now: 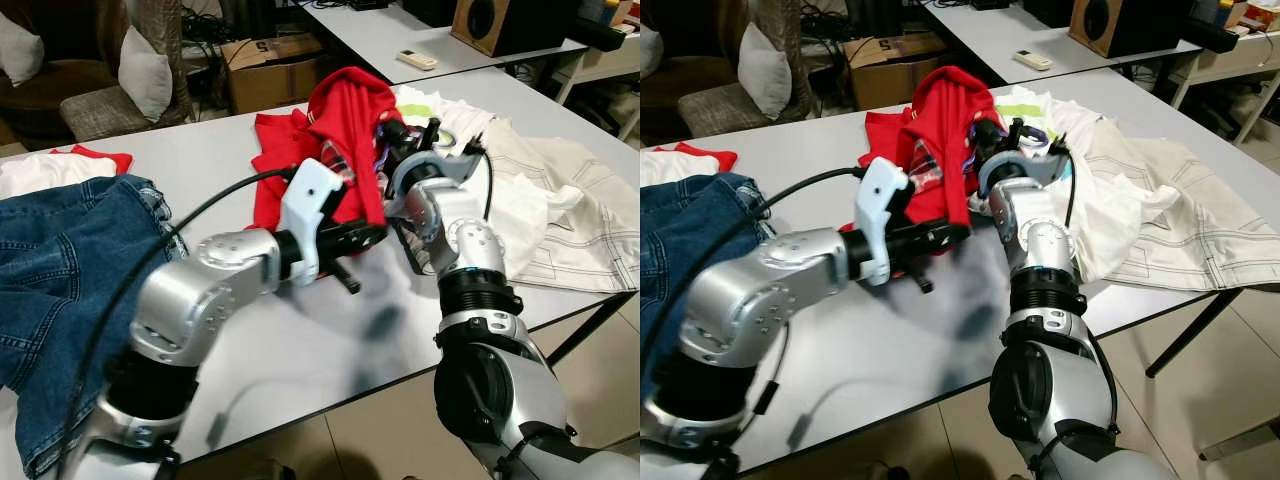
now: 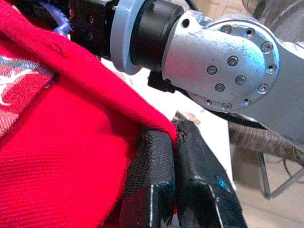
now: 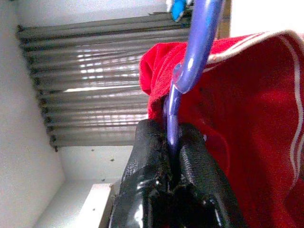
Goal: Hang hanger
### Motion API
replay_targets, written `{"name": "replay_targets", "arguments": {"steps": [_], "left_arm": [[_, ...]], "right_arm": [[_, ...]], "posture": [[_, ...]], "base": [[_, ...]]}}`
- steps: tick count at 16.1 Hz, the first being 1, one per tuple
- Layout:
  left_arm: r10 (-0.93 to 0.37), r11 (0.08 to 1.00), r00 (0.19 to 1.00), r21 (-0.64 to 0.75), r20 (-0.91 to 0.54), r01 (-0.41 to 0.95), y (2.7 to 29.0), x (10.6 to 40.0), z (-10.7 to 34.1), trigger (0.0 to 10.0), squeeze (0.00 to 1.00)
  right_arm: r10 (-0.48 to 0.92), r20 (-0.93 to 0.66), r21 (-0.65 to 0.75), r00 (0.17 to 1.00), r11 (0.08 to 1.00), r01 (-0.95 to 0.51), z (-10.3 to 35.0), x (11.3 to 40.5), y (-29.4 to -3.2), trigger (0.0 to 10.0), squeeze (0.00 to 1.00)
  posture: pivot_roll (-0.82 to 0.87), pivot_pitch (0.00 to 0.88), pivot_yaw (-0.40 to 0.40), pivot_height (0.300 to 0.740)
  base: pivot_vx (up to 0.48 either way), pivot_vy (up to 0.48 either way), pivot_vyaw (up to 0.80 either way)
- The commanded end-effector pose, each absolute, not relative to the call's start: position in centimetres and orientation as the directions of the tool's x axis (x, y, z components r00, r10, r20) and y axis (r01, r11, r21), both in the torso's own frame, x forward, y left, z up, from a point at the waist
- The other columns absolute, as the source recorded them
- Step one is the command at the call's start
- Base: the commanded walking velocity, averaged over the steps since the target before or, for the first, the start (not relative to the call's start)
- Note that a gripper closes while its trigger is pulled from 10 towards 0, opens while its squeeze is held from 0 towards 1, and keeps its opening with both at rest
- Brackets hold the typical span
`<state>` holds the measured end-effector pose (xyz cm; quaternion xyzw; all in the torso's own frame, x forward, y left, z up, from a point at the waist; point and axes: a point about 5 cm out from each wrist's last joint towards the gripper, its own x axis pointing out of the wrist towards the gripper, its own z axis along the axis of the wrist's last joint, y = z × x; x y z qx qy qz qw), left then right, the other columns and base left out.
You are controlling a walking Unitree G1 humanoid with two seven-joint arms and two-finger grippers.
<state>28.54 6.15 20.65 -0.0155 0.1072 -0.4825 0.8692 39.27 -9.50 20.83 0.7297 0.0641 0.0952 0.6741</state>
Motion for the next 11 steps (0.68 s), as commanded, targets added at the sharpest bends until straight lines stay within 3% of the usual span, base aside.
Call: {"name": "replay_targets", "arguments": {"steps": [1,2,5,7,8,11], "left_arm": [[-0.871,0.487,0.462,-0.171,-0.164,0.857,6.2,27.9,20.3,10.0,1.00],[-0.879,0.474,0.452,-0.177,-0.152,0.863,6.3,27.8,20.5,10.0,1.00],[-0.957,0.274,0.253,-0.162,-0.140,0.948,6.4,24.9,21.3,10.0,1.00],[-0.946,0.308,0.288,-0.135,-0.151,0.942,6.7,25.4,21.4,10.0,1.00],[-0.929,0.361,0.347,-0.113,-0.132,0.926,7.3,26.2,22.0,10.0,1.00],[-0.948,0.316,0.318,-0.109,-0.002,0.942,9.0,25.8,24.7,10.0,1.00]], "right_arm": [[0.253,0.077,0.992,0.964,-0.112,-0.050,21.2,38.7,-7.8,10.0,0.00],[0.250,0.074,0.993,0.965,-0.108,-0.048,21.1,38.7,-8.0,10.0,0.00],[0.215,0.015,0.999,0.976,0.046,-0.025,20.1,38.8,-9.1,10.0,0.00],[0.201,0.021,0.998,0.979,0.057,-0.033,20.1,38.9,-9.3,10.0,0.00],[0.187,0.025,0.997,0.982,0.071,-0.039,20.1,39.0,-9.7,10.0,0.00],[0.159,0.010,0.997,0.987,0.080,-0.023,19.7,39.2,-10.6,10.0,0.00]], "posture": [[-0.01,0.000,0.044,0.740],[-0.01,0.000,0.044,0.740],[-0.03,0.000,0.053,0.740],[-0.04,0.000,0.052,0.740],[-0.03,0.000,0.047,0.740],[-0.02,0.000,0.038,0.740]], "base": [[0.000,0.000,0.00],[0.000,0.000,0.00],[0.000,0.000,0.00],[0.000,0.000,0.00],[0.000,0.000,0.00],[0.000,0.000,0.00]]}}
